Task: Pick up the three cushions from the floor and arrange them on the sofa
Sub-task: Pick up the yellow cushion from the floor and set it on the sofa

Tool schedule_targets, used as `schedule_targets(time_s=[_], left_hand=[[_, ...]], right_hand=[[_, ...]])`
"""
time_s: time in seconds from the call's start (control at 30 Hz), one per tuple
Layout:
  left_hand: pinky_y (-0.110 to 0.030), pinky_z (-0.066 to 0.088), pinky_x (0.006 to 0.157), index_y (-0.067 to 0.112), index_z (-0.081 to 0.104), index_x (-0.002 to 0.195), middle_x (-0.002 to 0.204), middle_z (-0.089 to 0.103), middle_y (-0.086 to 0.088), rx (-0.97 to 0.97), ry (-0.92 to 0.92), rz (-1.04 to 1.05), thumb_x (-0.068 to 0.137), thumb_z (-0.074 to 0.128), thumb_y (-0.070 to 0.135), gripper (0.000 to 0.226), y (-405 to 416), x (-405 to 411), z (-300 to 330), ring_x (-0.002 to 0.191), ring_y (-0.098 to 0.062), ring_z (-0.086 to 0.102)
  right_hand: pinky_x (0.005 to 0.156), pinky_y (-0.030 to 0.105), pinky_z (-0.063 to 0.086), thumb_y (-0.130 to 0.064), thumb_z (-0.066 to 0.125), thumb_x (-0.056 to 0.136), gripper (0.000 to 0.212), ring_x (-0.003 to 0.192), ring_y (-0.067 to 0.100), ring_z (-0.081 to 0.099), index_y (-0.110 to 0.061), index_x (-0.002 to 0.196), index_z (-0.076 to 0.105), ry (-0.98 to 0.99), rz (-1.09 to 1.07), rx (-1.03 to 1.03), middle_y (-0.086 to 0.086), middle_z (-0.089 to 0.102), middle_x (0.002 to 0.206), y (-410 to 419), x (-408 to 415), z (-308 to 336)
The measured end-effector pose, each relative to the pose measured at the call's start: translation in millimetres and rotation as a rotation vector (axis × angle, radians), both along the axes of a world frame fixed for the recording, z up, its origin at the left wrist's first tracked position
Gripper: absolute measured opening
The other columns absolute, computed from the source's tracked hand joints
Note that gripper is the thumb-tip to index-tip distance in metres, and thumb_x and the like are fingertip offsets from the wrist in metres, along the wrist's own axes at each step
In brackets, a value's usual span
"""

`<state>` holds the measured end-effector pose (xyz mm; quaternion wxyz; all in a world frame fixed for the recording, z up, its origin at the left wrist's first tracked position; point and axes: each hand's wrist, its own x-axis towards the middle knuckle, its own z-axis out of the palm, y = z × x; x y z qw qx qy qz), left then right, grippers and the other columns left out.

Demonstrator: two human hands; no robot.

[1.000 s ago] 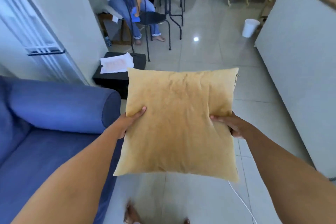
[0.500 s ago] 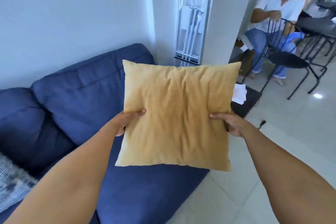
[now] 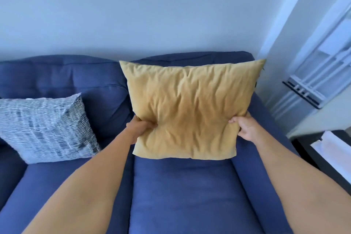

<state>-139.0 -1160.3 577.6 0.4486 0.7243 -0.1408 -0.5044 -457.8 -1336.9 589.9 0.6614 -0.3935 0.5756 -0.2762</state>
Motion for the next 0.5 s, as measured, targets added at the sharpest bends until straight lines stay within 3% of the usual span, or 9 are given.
schedule_targets(time_s=[0.17,0.27,0.37,0.5], left_hand=[[-0.036,0.046,0.092,0.021,0.042,0.141,0.134,0.058,-0.002,0.035,0.041,0.047,0.08,0.064,-0.008,0.071,-34,1,-25,0.111,-0.022,0.054],[-0.04,0.044,0.099,0.024,0.041,0.139,0.13,0.057,0.001,0.09,0.071,0.111,0.084,0.059,-0.008,0.066,-57,2,-52,0.114,-0.021,0.052],[-0.047,0.041,0.104,0.028,0.04,0.129,0.108,0.056,0.007,0.188,0.099,0.107,0.084,0.064,0.0,0.058,-70,-1,-73,0.114,-0.022,0.048],[-0.046,0.044,0.102,0.031,0.04,0.125,0.105,0.056,0.006,0.214,0.123,0.115,0.079,0.066,0.001,0.06,-91,-2,-85,0.109,-0.021,0.051]], right_hand=[[0.111,0.05,0.039,0.01,0.054,0.083,0.069,0.121,0.028,0.051,-0.022,0.142,0.039,0.156,0.091,0.067,0.005,0.054,0.132,-59,30,-25],[0.112,0.052,0.036,0.004,0.054,0.084,0.066,0.131,0.029,0.046,-0.022,0.143,0.04,0.271,0.233,0.136,0.006,0.05,0.142,-92,40,-50],[0.112,0.053,0.036,-0.003,0.058,0.087,0.06,0.134,0.027,0.043,-0.021,0.141,0.041,0.314,0.326,0.236,0.005,0.048,0.144,-106,47,-76],[0.112,0.05,0.036,-0.005,0.059,0.087,0.063,0.134,0.027,0.043,-0.023,0.143,0.038,0.322,0.308,0.278,0.004,0.048,0.143,-119,52,-95]])
